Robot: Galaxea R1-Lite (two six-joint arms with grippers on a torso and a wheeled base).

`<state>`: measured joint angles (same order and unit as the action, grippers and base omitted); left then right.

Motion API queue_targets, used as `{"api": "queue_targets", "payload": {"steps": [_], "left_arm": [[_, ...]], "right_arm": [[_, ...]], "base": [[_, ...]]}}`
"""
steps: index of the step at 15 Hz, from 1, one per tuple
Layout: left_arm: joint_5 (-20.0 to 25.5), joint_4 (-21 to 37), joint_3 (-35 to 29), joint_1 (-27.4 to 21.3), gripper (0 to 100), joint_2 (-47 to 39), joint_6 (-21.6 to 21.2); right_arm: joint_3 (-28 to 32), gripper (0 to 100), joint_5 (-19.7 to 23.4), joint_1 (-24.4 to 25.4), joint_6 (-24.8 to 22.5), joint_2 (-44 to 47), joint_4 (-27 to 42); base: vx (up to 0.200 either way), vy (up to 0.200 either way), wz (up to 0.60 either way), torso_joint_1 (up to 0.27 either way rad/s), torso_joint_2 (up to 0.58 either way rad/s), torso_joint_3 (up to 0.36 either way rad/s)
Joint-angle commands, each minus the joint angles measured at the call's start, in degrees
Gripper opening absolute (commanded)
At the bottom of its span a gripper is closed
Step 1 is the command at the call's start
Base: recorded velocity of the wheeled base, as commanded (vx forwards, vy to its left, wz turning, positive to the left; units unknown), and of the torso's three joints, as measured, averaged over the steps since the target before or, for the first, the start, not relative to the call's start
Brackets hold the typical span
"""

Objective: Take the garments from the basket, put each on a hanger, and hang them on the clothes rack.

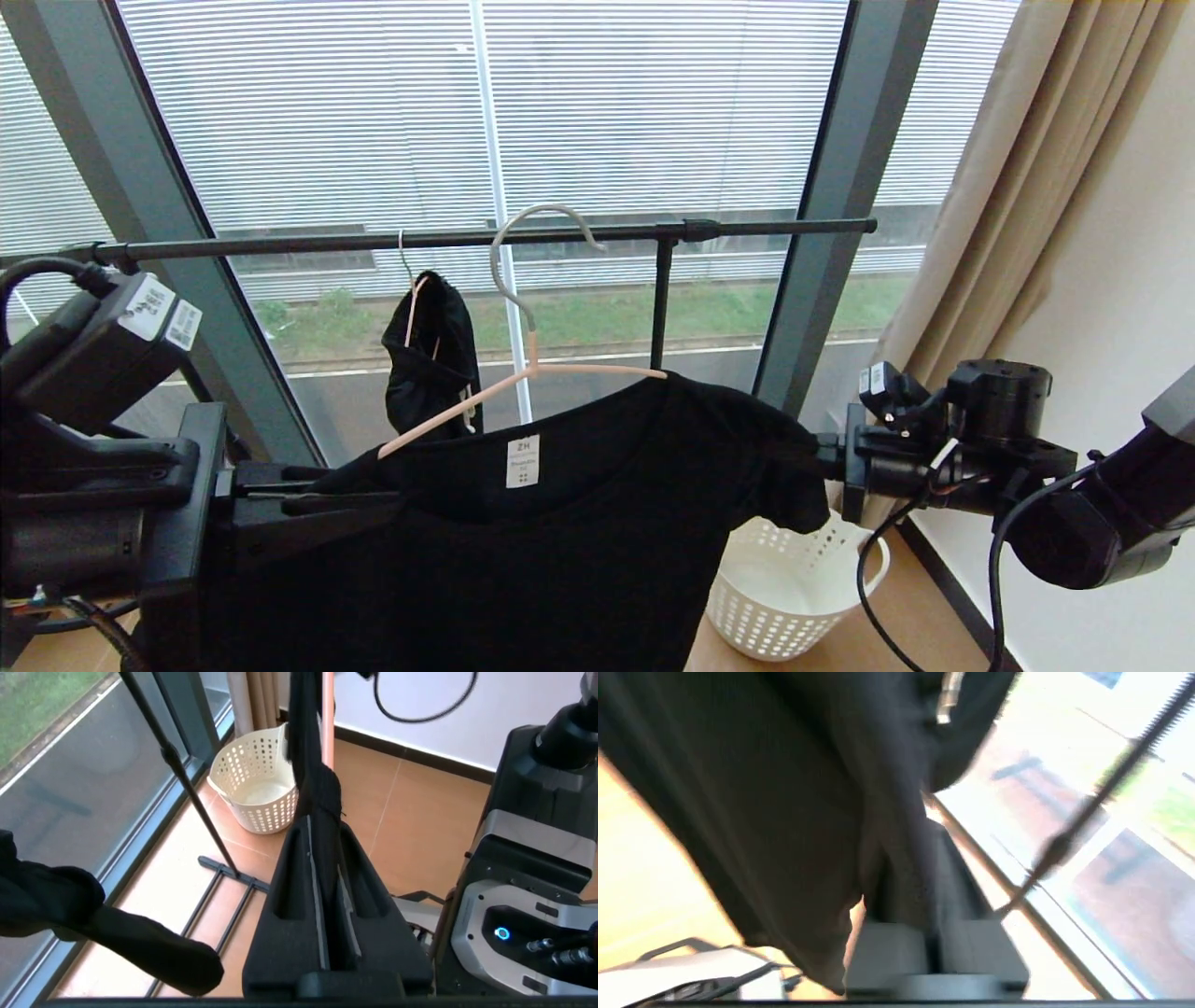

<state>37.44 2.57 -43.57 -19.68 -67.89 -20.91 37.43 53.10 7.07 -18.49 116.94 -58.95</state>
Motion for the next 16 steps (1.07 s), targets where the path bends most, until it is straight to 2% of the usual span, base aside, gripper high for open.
{"api": "queue_targets", "payload": {"steps": [1,4,9,10,15,16], "left_arm": [[0.0,0.0,0.4,0.2,0,1.0,0.1],[0.0,0.0,1.0,0.5,0,1.5,0.2],[-0.2,-0.1,0.9,0.7,0,1.4,1.9],[-0.2,-0.1,0.9,1.2,0,1.4,2.6],[-0.3,-0.1,-0.3,3.5,0,-0.6,4.5],[-0.7,-0.1,-1.7,3.5,0,-2.0,8.0]], "right_arm": [[1.2,0,0.1,-2.1,0.1,-0.5,0.0],[2.0,0,0.2,-3.6,0.4,-1.0,0.1],[0.3,0,0.2,-2.6,0.5,-2.3,0.6],[-0.1,100,0.1,-2.5,0.5,-2.5,0.4],[0.0,100,-1.0,-1.1,0.4,-3.7,0.4],[0.4,100,-6.5,0.0,0.6,-3.8,0.2]], "base": [[0.000,0.000,0.00,0.000,0.00,0.000],[0.000,0.000,0.00,0.000,0.00,0.000],[0.000,0.000,0.00,0.000,0.00,0.000],[0.000,0.000,0.00,0.000,0.00,0.000],[0.000,0.000,0.00,0.000,0.00,0.000],[0.000,0.000,0.00,0.000,0.00,0.000]]}}
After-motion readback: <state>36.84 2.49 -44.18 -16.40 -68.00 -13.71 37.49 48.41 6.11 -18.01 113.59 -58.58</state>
